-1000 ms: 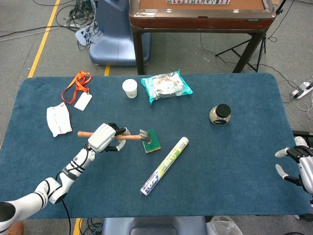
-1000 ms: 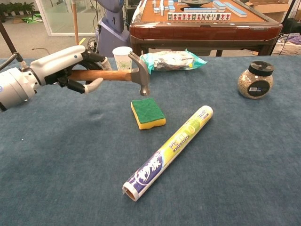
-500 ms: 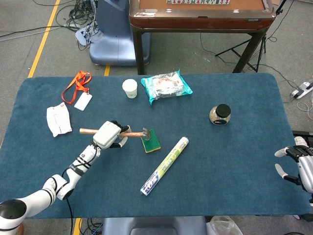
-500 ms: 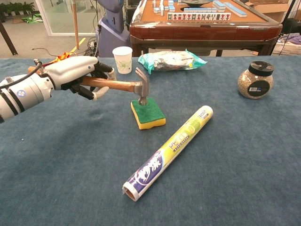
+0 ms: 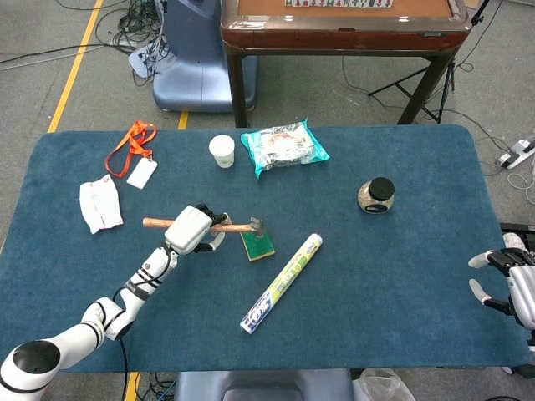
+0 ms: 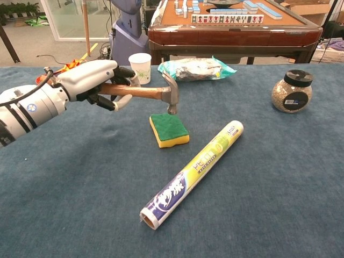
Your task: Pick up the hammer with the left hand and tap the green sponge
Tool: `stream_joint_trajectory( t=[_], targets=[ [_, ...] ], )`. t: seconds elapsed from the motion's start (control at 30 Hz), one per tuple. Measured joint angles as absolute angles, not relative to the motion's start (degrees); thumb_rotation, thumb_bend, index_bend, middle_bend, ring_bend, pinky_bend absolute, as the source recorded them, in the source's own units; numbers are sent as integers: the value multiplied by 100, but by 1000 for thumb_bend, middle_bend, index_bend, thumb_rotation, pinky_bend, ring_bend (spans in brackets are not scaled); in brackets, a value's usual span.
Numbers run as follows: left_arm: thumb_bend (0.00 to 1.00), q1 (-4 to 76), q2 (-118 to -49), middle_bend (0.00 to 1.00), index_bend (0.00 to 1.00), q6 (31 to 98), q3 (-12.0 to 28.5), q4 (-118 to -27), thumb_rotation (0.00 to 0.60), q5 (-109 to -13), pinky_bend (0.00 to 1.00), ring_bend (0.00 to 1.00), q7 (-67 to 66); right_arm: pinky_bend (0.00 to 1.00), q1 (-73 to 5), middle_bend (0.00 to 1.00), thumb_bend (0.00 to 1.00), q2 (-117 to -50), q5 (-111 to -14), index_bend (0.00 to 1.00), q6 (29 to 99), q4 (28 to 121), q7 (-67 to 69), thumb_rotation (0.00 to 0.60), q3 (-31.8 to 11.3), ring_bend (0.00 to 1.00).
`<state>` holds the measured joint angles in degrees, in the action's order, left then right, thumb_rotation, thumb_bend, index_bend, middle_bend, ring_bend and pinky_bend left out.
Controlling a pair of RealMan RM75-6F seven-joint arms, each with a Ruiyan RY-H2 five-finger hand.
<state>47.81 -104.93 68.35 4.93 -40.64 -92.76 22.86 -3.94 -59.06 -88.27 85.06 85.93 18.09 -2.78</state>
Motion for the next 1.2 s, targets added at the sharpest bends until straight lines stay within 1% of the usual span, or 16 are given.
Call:
stream_joint_trajectory(
  t=[0.2, 0.3, 0.57, 0.77, 0.93, 1.2],
  targets=[
    [540, 4851, -10751, 824, 779, 6620, 276, -3596, 600, -9370, 441, 614, 1926, 259, -399, 451, 317, -5907, -8825, 457, 8498, 8598, 1799, 600, -277, 393],
    [540, 4866, -10822, 826, 779, 6627, 237, -3501, 600, -9385, 441, 614, 1889, 259, -392, 451, 317, -5906, -8815, 457, 8511, 8590, 1815, 600, -283, 393],
    [540, 4823, -10628, 831, 783, 7050, 393, -3837, 600, -9280, 441, 614, 2539, 259, -386, 451, 317, -5904, -8845, 457, 8531, 8585, 1831, 600, -273, 393],
    [540, 4763, -10344, 831, 783, 7107, 455, -4356, 600, -9190, 441, 614, 2723, 259, -376, 451, 317, -5903, -8860, 457, 8559, 8592, 1832, 600, -269, 393],
    [540, 4690, -10195, 831, 783, 7127, 332, -4454, 600, -9249, 441, 614, 2688, 259, -381, 451, 317, -5902, -8853, 457, 8547, 8581, 1850, 600, -272, 393],
    [540, 4517, -10144, 831, 783, 7131, 168, -4282, 600, -9279, 441, 614, 2725, 259, -392, 451, 317, -5904, -8848, 457, 8523, 8594, 1823, 600, -269, 393]
  ],
)
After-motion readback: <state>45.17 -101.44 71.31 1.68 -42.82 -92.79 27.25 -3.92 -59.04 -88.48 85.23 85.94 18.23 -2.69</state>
